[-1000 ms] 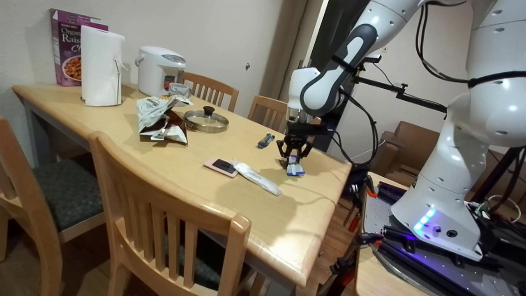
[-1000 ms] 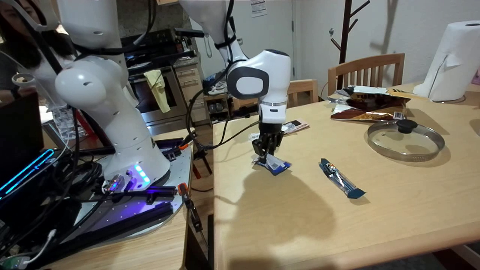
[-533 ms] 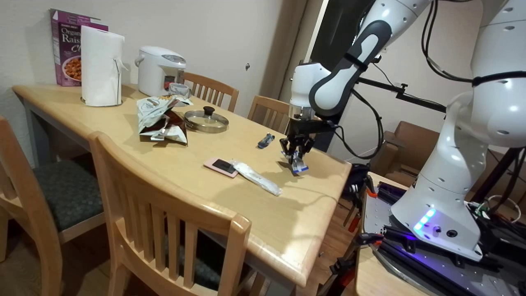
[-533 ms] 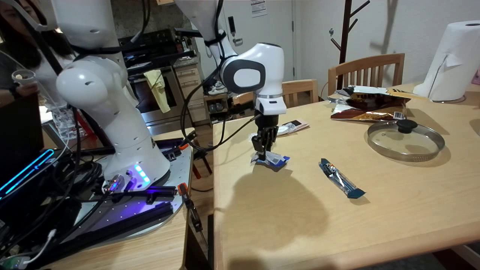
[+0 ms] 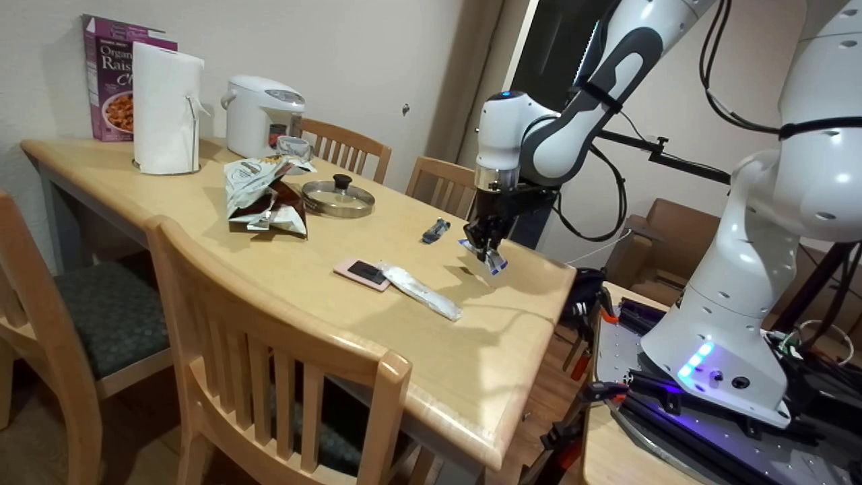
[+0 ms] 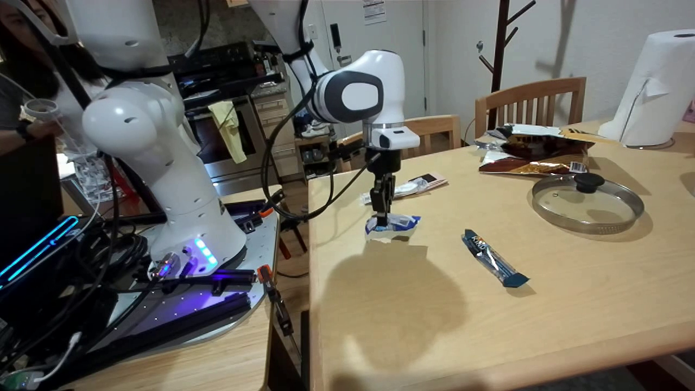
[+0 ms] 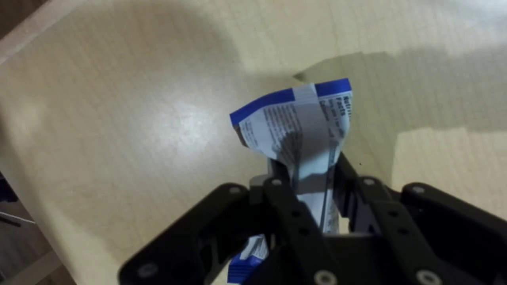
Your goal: Move the blue packet to the left
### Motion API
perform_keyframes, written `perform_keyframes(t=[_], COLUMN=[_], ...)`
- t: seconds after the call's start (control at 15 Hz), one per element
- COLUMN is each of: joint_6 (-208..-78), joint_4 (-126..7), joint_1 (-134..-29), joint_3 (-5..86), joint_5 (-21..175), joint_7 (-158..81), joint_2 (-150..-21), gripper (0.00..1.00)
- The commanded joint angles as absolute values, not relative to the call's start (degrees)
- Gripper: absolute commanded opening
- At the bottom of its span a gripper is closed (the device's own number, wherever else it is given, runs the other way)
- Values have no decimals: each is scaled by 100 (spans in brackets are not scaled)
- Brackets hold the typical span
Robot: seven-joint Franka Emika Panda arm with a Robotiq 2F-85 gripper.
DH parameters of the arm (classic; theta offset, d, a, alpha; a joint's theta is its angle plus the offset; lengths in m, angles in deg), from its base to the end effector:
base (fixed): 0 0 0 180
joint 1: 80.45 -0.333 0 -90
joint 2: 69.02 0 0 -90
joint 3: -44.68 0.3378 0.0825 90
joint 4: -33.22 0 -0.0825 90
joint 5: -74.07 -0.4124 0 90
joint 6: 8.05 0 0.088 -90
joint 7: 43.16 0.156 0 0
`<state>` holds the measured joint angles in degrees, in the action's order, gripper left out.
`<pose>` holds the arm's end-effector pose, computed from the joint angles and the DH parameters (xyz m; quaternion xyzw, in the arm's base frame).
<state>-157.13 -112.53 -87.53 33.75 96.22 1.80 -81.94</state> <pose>0.4432 -0.0384 0.1233 0.9599 -0.2457 -0.0410 0.1284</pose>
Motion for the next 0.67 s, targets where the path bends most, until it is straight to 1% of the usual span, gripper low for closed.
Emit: perform_keyframes(t=[0.0,0.6], joint_6=[-15530,-16134], joint_4=[-11372,-11460], joint_1=[-8727,-8630], joint_3=[3455,3691], joint_5=[10058,10080], joint_7=[-199,-1398], joint_2=[-7926,-7787], gripper=[7,7])
